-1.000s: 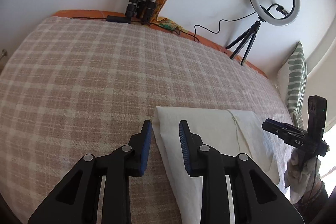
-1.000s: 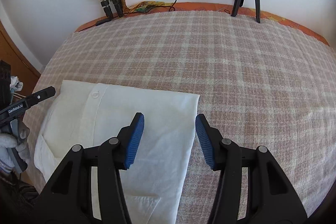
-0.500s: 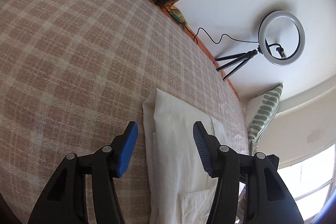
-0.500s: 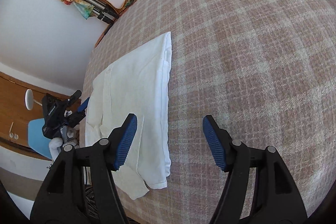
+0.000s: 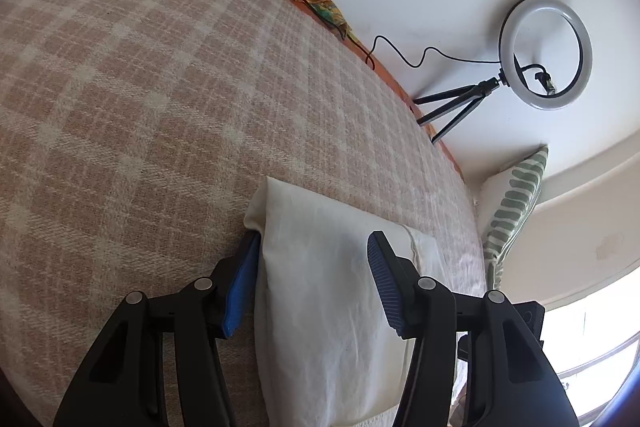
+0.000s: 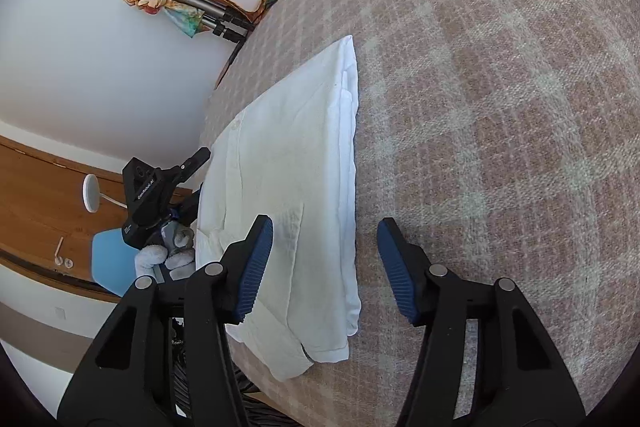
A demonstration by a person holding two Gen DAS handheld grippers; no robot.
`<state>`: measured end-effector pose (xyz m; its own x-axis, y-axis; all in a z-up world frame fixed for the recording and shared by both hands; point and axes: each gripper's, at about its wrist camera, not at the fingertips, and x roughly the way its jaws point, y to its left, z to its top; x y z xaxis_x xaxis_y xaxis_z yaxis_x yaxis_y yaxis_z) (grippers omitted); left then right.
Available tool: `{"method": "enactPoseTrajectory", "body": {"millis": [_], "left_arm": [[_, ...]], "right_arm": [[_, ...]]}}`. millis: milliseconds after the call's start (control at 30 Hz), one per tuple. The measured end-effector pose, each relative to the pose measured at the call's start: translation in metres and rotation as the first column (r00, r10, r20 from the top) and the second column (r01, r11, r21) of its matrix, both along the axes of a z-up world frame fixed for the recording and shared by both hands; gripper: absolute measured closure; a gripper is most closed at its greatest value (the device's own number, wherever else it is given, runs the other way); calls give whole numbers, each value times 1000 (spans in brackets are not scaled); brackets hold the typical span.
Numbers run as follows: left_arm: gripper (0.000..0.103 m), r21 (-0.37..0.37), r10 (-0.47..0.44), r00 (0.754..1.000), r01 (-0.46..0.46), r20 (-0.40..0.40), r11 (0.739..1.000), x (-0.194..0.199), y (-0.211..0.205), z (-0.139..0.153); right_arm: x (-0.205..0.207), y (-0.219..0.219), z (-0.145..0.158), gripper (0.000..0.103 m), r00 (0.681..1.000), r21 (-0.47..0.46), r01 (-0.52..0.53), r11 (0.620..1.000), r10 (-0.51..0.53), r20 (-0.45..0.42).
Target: Fold small clothes
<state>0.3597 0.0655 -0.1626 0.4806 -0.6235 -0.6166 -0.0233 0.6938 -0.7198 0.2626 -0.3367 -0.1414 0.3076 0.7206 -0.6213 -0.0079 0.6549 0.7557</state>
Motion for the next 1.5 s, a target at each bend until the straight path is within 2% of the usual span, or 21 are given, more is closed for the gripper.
{"method": "enactPoseTrajectory", "body": {"millis": [100,167,233,300,333,433,533,600,700,833,900,1000,1033,1067,1333,1500], "left_arm": [[52,19,-10,1000,10,8,1000,1,-4,1],[54,36,-13,1000,12,14,999,1,-4,2],[65,69,-16,1000,15,19,998,2,-6,3],[70,92,-20,999,17,29,996,1,-8,4],[79,100,-20,999,16,38,995,0,-9,6],[91,128,-32,997,23,73,992,-4,-11,15],[92,156,-54,992,36,112,987,-8,-15,24],[92,175,-67,990,45,122,984,-9,-17,27],[92,154,-46,992,28,115,988,-9,-15,21],[88,86,-10,999,6,40,996,-4,-6,8],[88,67,-6,999,3,48,998,-6,-5,6],[88,94,-21,996,14,82,995,-10,-10,8],[93,107,-27,995,17,94,994,-11,-12,11],[94,117,-34,994,21,105,993,-12,-14,15],[97,157,-82,965,44,247,987,-28,-35,63],[98,161,-124,951,80,284,984,-28,-54,78]], "right_arm": [[3,11,-4,63,1000,4,-16,1000,16,-9],[7,21,-3,67,1000,-15,-29,999,29,-2],[6,28,0,71,999,-55,-38,998,39,6],[3,33,6,80,998,-96,-47,994,50,28],[2,38,10,81,997,-121,-52,991,58,45],[-2,50,24,86,992,-198,-61,978,82,98],[-8,61,35,87,981,-282,-71,957,119,154],[-8,69,37,87,978,-320,-76,944,133,159],[-4,67,34,87,984,-303,-69,951,115,139],[-3,62,31,87,986,-284,-67,956,107,129],[-4,62,31,87,986,-289,-68,955,109,129],[-4,64,33,87,984,-312,-68,948,116,138],[-6,67,35,87,982,-329,-65,942,118,145],[-8,70,38,87,980,-349,-63,935,124,156],[-25,90,76,90,937,-504,-22,863,194,291],[-23,70,94,91,930,-515,22,857,172,326]]}}
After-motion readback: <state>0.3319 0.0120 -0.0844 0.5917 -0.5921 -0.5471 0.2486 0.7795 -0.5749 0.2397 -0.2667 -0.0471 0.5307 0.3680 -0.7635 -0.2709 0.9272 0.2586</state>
